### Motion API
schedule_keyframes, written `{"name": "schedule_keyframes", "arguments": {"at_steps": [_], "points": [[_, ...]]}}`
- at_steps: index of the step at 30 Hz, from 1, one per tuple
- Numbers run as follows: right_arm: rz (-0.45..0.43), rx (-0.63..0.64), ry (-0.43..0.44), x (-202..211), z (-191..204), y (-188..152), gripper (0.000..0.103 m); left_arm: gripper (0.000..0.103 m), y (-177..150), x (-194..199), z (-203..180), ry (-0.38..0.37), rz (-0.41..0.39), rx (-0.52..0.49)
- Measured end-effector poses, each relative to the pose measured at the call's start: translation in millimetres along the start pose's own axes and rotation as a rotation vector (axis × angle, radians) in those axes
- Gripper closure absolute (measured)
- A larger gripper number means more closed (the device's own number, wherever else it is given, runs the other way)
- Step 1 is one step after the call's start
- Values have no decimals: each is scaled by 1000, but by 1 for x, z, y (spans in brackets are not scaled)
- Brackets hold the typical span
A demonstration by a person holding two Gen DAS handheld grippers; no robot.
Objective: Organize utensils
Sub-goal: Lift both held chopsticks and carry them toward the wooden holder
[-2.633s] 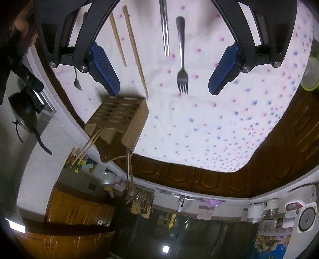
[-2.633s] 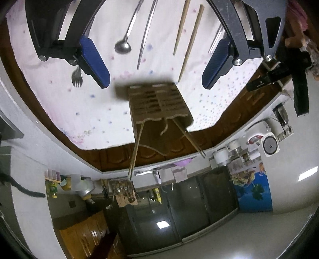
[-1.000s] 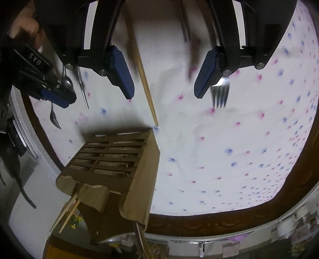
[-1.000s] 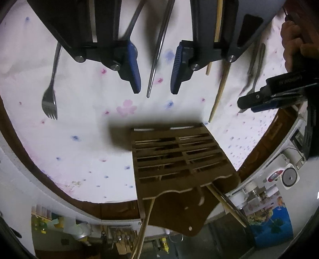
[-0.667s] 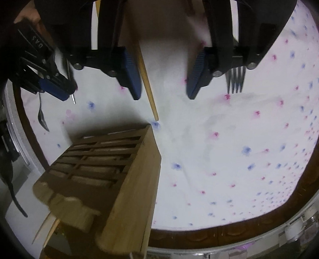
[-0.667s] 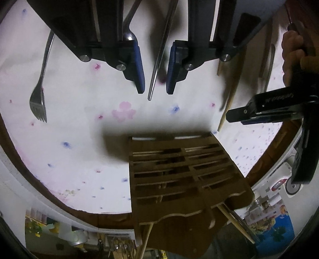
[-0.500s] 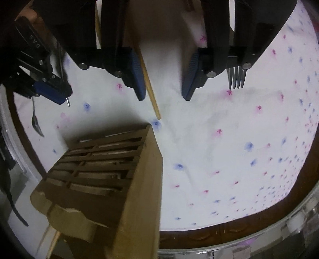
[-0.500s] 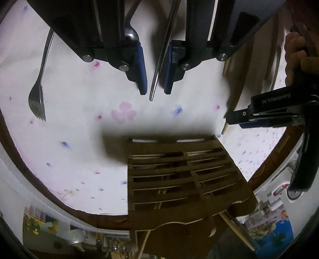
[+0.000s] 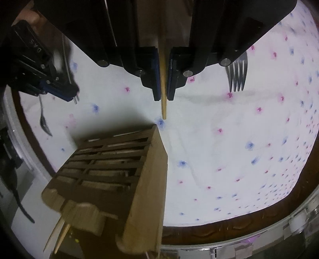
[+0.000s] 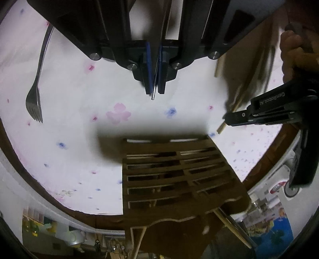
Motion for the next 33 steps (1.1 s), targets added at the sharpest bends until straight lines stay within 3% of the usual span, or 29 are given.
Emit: {"name": "schedule_keyframes", "arguments": {"at_steps": [17, 27, 30, 33], "points": [[-136, -31, 69, 69, 9, 17, 99, 100, -6, 87, -10, -138, -135, 34], [-253, -26, 86, 125, 18, 28, 99, 103, -12, 155, -15, -180, -258, 25], [-280, -11, 78, 139, 20, 29, 99, 103, -14, 159, -15, -174, -264, 15], [-292, -6, 76, 144, 20, 29, 99, 103, -17, 140, -13, -161, -213, 18]]}}
Point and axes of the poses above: each gripper's, at about its wrist camera, not at the fingertips, and x roughly against the way its jaws point, z to its left, y to its top, the point moved 9 cm from there along -x, roughly the way its jaws point, and after that the axes turned 2 degrees about -y, right-handed, at the moved point
